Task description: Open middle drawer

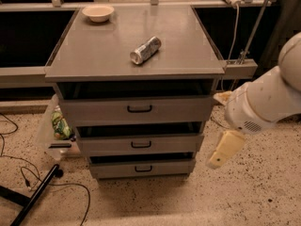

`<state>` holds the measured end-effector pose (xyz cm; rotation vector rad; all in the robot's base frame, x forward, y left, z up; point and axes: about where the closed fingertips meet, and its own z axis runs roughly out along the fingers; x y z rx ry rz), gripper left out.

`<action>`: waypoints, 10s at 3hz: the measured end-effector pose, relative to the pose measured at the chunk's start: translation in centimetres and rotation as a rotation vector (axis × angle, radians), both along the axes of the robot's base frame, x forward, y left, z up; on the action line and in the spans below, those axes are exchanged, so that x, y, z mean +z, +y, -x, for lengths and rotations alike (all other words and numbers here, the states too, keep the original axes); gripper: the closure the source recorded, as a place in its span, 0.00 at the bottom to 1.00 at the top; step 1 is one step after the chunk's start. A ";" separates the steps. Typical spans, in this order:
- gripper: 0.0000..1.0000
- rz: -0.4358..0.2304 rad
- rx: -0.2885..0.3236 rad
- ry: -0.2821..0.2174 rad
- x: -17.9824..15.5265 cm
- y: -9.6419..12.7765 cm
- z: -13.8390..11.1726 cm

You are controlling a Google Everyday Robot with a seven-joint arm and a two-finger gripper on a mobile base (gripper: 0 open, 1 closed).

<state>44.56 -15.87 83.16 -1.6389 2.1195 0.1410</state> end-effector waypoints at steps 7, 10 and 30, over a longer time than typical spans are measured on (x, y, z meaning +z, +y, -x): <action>0.00 -0.220 0.231 -0.008 -27.1 12.2 -5.4; 0.00 -0.225 0.156 -0.172 -30.2 11.3 -11.5; 0.00 -0.126 0.085 0.178 -41.9 9.1 -16.8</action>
Offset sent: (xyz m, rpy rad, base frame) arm 0.0304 0.1118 -0.1939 0.1368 -0.0397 0.1285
